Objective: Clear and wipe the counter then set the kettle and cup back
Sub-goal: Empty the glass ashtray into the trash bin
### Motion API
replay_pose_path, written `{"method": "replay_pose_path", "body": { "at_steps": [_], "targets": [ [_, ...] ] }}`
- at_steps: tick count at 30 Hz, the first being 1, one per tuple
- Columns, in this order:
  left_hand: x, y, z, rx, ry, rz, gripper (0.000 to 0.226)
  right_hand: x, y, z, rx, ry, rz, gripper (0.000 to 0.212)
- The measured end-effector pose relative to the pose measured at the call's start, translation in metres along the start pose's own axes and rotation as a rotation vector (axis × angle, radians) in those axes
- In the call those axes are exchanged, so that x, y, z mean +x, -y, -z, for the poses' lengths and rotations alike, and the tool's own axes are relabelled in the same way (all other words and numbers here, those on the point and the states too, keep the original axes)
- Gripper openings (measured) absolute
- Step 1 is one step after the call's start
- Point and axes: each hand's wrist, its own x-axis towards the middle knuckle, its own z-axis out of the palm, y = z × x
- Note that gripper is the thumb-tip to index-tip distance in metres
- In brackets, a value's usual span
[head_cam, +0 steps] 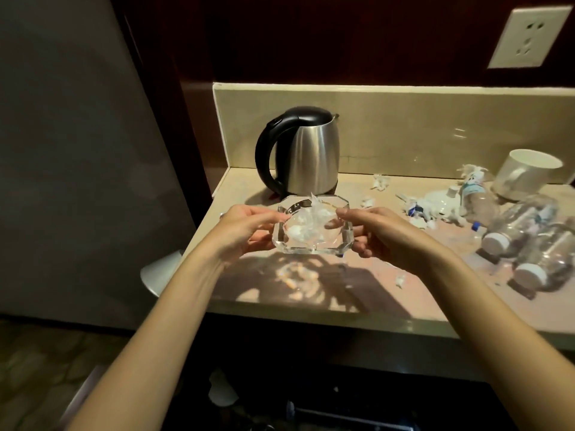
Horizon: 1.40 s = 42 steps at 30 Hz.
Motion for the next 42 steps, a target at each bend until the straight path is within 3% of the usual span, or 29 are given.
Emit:
{"method": "replay_pose_path", "body": {
  "at_steps": [3,9,13,20,27,33,36,38,42],
  "targets": [
    [-0.030,0.010,0.004,0.061,0.005,-0.025,0.009,-0.018,-0.011,-0.009,-0.010,0.140,-0.051,0.036],
    [-0.107,0.061,0.012,0.045,-0.061,0.061,0.006,-0.057,-0.059,-0.044,-0.028,0.346,-0.110,0.030],
    [-0.148,0.106,0.021,0.080,-0.042,0.144,0.013,-0.076,-0.107,-0.070,-0.063,0.460,-0.155,0.038],
    [-0.159,0.200,0.055,0.092,0.049,0.322,0.019,-0.078,-0.196,-0.110,-0.139,0.465,-0.269,0.026],
    [-0.111,0.335,0.075,0.250,0.014,0.494,0.035,-0.042,-0.337,-0.155,-0.194,0.304,-0.439,0.024],
    [-0.081,0.470,0.095,0.500,-0.160,0.538,0.036,0.009,-0.477,-0.192,-0.659,0.318,-0.526,0.048],
    [-0.085,0.494,0.105,0.589,-0.181,0.565,0.031,0.027,-0.514,-0.204,-0.887,0.290,-0.591,0.036],
    [-0.081,0.525,0.109,0.715,-0.173,0.571,0.030,0.041,-0.551,-0.216,-0.976,0.276,-0.661,0.012],
    [-0.081,0.561,0.108,1.081,-0.110,0.564,0.033,0.057,-0.606,-0.233,-1.187,0.187,-0.648,0.049]
  ]
}}
